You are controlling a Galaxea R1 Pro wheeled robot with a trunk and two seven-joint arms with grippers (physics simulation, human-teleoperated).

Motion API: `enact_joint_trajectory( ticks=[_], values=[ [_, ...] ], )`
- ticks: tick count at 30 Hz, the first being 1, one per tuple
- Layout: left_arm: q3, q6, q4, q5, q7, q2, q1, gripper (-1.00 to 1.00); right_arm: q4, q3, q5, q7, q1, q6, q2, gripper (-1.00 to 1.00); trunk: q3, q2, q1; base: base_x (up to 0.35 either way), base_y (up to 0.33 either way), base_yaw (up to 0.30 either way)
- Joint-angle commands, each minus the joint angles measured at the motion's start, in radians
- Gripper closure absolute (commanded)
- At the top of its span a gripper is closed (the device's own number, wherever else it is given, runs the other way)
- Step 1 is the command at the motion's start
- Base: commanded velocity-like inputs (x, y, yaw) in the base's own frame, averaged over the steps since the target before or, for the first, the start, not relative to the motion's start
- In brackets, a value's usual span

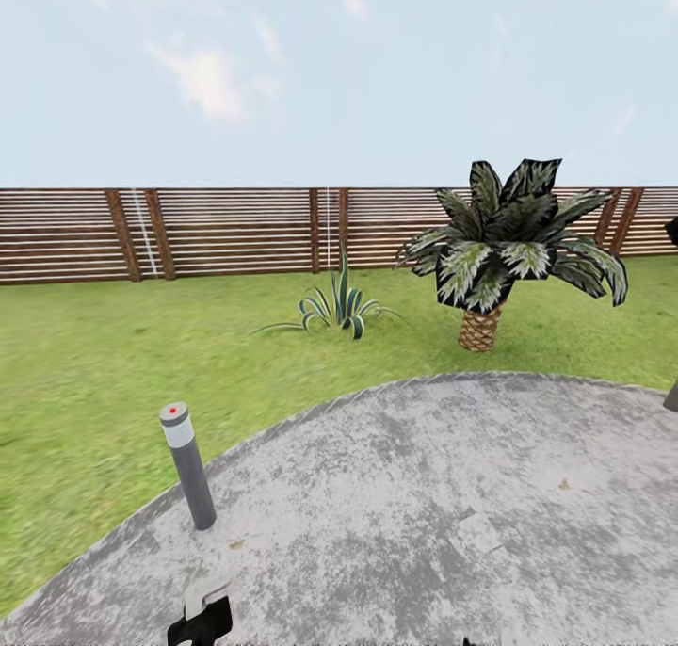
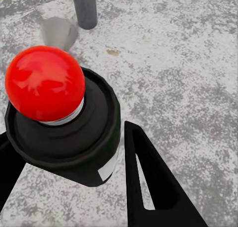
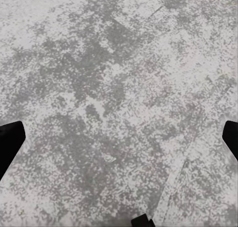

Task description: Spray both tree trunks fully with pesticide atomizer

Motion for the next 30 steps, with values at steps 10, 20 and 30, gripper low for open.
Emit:
enact_joint_trajectory(
  ticks=[10,20,30],
  values=[
    [-0.009,-0.003,0.0,0.006,0.005,0.001,-0.001,1.0,0.0,-0.002,0.0,-0.002,-0.001,-0.003,0.0,-1.0,-0.018,-0.002,0.0,0.0,0.0,0.0],
    [-0.009,-0.003,0.0,0.006,0.005,0.001,-0.001,1.0,0.0,-0.002,0.0,-0.002,-0.001,-0.003,0.0,-1.0,-0.032,-0.002,0.0,0.0,0.0,0.0],
    [-0.008,-0.003,0.0,0.006,0.005,0.001,-0.001,1.0,0.0,-0.001,0.0,-0.002,-0.001,-0.003,0.0,-1.0,-0.034,-0.002,0.0,0.058,0.0,0.0]
  ],
)
